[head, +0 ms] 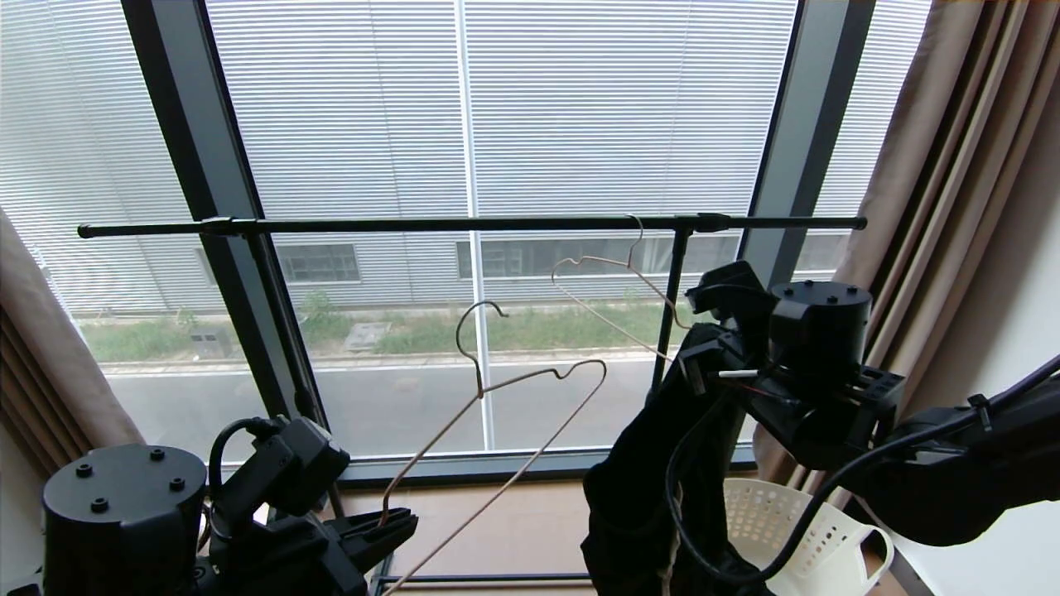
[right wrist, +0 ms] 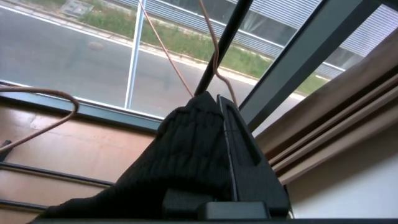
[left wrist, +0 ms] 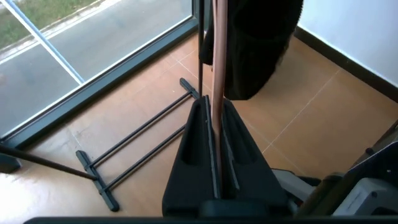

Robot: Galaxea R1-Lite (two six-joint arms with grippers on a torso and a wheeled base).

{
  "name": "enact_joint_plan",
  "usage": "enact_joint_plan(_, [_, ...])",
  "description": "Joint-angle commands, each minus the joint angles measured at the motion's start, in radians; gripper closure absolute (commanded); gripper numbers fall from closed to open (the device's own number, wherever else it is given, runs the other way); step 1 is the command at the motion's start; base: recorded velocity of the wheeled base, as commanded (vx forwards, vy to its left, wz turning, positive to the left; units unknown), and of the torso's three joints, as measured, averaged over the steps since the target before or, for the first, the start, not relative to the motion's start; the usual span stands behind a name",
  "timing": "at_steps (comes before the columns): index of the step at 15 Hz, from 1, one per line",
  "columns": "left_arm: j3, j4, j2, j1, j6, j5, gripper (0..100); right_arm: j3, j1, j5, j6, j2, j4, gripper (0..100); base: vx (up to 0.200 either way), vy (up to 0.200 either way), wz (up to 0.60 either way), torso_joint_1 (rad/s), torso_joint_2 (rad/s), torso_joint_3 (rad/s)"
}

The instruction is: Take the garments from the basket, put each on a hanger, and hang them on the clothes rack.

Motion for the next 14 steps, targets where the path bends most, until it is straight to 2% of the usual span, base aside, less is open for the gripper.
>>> enact_joint_plan(1, [0.011,-0.002,-0.007,0.0,0.02,-0.017,100,-0.048,-0.005,-0.019,-0.015,0.026,0.006,100,0.0,0.0,0.0,0.0,0.0,0.0])
enact_joint_plan(4, [0.01,-0.002,-0.007,0.0,0.067,-0.056,100,-0.09,-0.016,-0.036,-0.047,0.04,0.007,100,0.0,0.0,0.0,0.0,0.0,0.0])
enact_joint_plan(14, [0.014,-0.005,-0.016,-0.02,0.083,-0.065,100,-0.194,-0.057,-0.038,-0.056,0.102,0.041,100,0.0,0.0,0.0,0.0,0.0,0.0])
